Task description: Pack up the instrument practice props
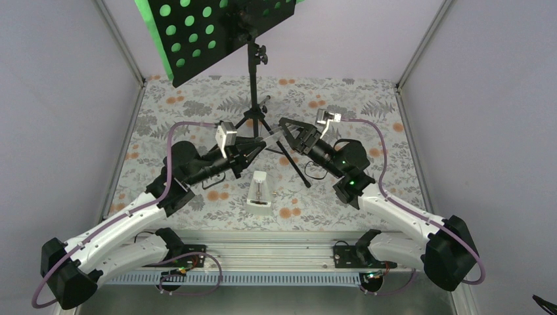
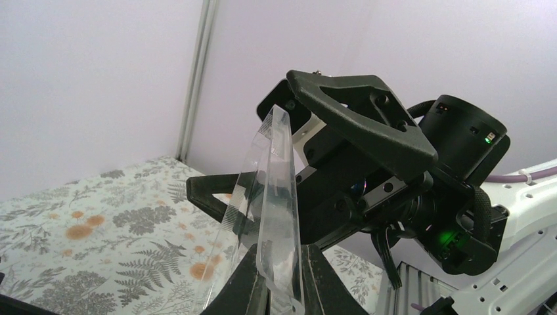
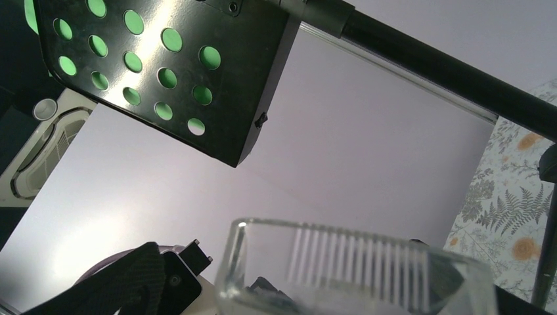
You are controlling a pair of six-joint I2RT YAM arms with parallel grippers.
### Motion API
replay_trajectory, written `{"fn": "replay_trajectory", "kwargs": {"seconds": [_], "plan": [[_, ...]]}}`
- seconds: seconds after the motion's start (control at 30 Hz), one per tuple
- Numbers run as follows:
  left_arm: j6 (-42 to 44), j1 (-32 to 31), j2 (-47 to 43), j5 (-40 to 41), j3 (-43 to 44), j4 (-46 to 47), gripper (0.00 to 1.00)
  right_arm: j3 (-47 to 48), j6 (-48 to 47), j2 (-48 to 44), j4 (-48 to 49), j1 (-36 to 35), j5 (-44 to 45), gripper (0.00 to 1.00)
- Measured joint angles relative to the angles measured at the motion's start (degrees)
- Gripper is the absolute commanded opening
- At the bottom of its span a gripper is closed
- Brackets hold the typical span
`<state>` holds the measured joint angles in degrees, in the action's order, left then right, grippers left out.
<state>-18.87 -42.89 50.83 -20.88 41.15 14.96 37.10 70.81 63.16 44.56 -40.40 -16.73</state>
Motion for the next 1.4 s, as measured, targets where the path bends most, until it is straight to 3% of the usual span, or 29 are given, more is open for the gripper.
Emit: {"fn": "replay_trajectory", "kwargs": {"seconds": [0.27, 0.5, 0.73, 1.0, 1.3, 1.37, 1.4], "plan": [[-0.70, 0.00, -0.76, 1.46, -0.74, 1.16, 0.02, 0.00, -0.02, 0.24, -0.42, -0.85, 2.12, 0.72], [-1.36, 0.00, -0.90, 2.05, -1.25, 2.29, 0.02, 0.00, -0.09, 0.24, -0.90, -1.84, 3.87, 0.79], [-1.66, 0.00, -1.01, 2.45, -2.03, 3.37, 0.02, 0.00, -0.26, 0.37, -0.94, -2.78, 4.79, 0.74], [-1.77, 0.00, -1.25, 2.64, -2.12, 3.39, 0.02, 0.07, -0.28, 1.14, -0.92, -3.54, 5.53, 0.78], [-1.97, 0.00, -1.46, 3.10, -2.19, 3.45, 0.03, 0.26, -1.07, 1.51, -1.09, -4.28, 6.78, 0.50], [-2.08, 0.00, -1.46, 3.13, -2.19, 3.41, 0.14, 0.26, -1.27, 1.51, -1.16, -4.33, 6.97, 0.47], [-2.14, 0.00, -1.46, 3.13, -2.19, 3.37, 0.28, 0.26, -1.33, 1.49, -1.22, -4.44, 7.13, 0.47]]}}
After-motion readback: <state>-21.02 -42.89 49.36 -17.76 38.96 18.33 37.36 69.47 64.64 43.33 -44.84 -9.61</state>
